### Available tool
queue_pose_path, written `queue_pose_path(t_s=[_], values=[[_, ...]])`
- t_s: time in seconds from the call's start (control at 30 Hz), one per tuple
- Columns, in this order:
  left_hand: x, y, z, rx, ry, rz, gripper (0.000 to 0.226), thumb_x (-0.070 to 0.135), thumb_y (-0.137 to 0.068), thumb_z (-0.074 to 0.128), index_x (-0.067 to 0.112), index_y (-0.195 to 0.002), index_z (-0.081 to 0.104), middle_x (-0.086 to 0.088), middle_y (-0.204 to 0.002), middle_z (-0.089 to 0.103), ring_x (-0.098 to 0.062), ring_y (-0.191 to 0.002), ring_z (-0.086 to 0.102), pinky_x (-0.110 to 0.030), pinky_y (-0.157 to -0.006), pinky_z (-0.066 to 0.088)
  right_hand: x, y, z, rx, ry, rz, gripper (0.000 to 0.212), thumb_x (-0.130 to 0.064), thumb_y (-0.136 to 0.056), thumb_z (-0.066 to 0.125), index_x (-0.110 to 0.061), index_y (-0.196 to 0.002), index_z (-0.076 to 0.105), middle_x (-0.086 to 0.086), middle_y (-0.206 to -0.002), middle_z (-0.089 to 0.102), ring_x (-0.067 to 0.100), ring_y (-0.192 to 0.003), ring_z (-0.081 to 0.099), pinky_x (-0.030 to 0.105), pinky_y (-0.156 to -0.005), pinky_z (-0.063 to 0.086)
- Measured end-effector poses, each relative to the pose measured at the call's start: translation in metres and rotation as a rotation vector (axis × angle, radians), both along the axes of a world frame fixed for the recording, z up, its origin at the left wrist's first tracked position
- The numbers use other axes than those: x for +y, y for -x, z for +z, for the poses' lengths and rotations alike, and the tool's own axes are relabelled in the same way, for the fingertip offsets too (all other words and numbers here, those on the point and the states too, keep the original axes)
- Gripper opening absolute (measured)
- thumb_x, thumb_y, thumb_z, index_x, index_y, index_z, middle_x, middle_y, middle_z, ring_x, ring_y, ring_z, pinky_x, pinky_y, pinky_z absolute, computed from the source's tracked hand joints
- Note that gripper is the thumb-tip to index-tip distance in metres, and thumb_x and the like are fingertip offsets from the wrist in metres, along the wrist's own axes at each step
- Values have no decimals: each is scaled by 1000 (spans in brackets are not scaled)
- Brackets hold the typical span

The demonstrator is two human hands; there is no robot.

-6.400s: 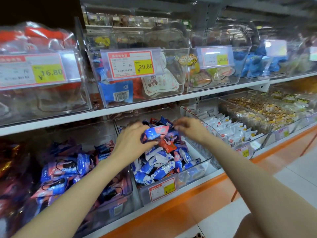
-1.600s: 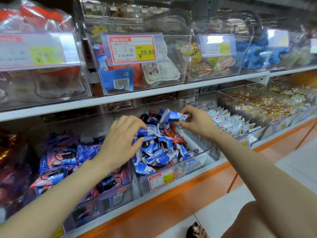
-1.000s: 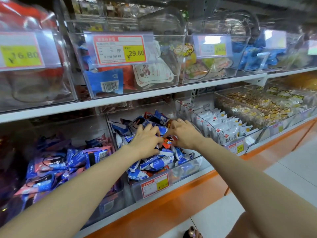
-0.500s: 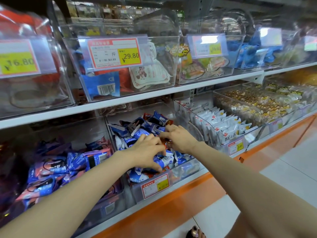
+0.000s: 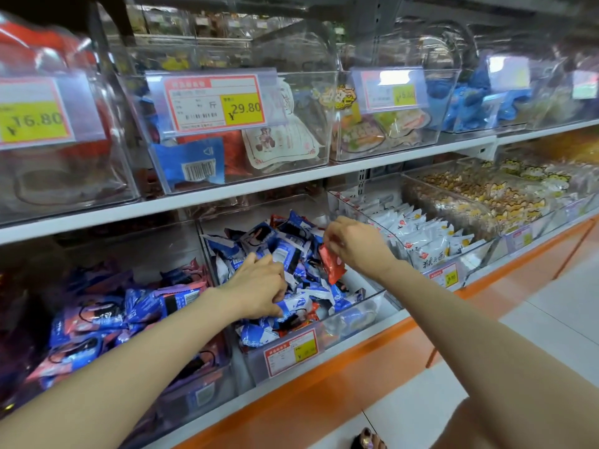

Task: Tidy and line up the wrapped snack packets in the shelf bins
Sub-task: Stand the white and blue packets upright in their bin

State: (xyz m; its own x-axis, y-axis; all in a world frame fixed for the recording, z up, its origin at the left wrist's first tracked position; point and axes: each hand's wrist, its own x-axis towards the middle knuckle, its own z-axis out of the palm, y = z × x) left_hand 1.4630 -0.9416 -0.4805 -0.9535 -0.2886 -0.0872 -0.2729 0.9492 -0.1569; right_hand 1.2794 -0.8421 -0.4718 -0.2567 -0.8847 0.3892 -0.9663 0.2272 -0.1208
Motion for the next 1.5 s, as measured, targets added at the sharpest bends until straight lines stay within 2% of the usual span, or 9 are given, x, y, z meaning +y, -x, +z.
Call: queue_pose_path(t_s=[0.23, 0.37, 0.53, 0.73, 0.83, 1.0, 1.17, 1.37, 1.5], values=[[-2, 9, 17, 235, -36, 169, 44, 58, -80, 60, 21, -102, 53, 2, -108, 45, -17, -107, 43, -31, -83, 32, 16, 1, 17, -147, 149, -115, 5, -21, -87, 59, -21, -90, 63, -3, -93, 63, 17, -85, 58, 34, -73, 51], [-4, 7, 22, 119, -127, 168, 37, 57, -78, 62, 24, -92, 53, 6, -96, 43, -16, -101, 43, -30, -76, 30, 28, -1, 27, -244, 189, -140, 4, -19, -85, 62, -21, -88, 65, -8, -83, 59, 11, -79, 52, 26, -67, 42], [-19, 21, 17, 337, -74, 330, 27, 27, -90, 57, 18, -115, 53, -3, -115, 56, -23, -111, 49, -32, -81, 41, 35, -7, 31, -298, 173, -162, 3, -20, -85, 64, -22, -84, 64, -7, -82, 64, 13, -80, 58, 28, -70, 48], [-22, 46, 11, 210, -493, 125, 39, -6, -88, 45, 17, -114, 64, -1, -122, 62, -15, -114, 54, -24, -89, 42, 38, -9, 30, -324, 145, -179, 7, -18, -84, 64, -24, -80, 62, -8, -79, 63, 14, -80, 59, 29, -71, 49], [-31, 53, 13, 335, -325, 170, 34, 1, -87, 53, 19, -115, 60, 0, -126, 57, -17, -115, 48, -27, -85, 40, 37, -10, 32, -322, 155, -193, 6, -19, -84, 63, -24, -82, 62, -9, -77, 61, 11, -78, 56, 26, -67, 44], [-40, 61, 3, -47, -12, 189, 61, 36, -77, 73, 17, -129, 47, -6, -133, 46, -26, -128, 33, -38, -101, 31, 31, -15, 33, -327, 138, -164, 9, -18, -84, 64, -25, -80, 61, -11, -74, 59, 14, -80, 59, 30, -70, 50], [-36, 71, -6, 24, 173, 140, 43, 20, -84, 65, 11, -124, 52, -10, -127, 50, -28, -124, 39, -42, -106, 27, 26, -20, 32, -326, 149, -165, 9, -19, -84, 63, -27, -80, 61, -12, -73, 60, 13, -78, 59, 29, -69, 50], [-27, 58, 17, 487, -402, 282, 17, 21, -92, 55, 16, -107, 59, -2, -111, 62, -15, -97, 55, -24, -77, 43, 21, -23, 27, -434, 202, -173, 12, -19, -83, 64, -28, -75, 61, -10, -73, 65, 12, -75, 59, 30, -68, 50], [-4, 31, 41, 617, -991, 203, 38, 32, -88, 62, 17, -120, 49, 7, -112, 55, -2, -97, 52, -3, -76, 41, 14, -26, 20, -757, 290, -124, 20, -12, -79, 69, -26, -67, 62, -2, -67, 65, 14, -68, 60, 35, -70, 51]])
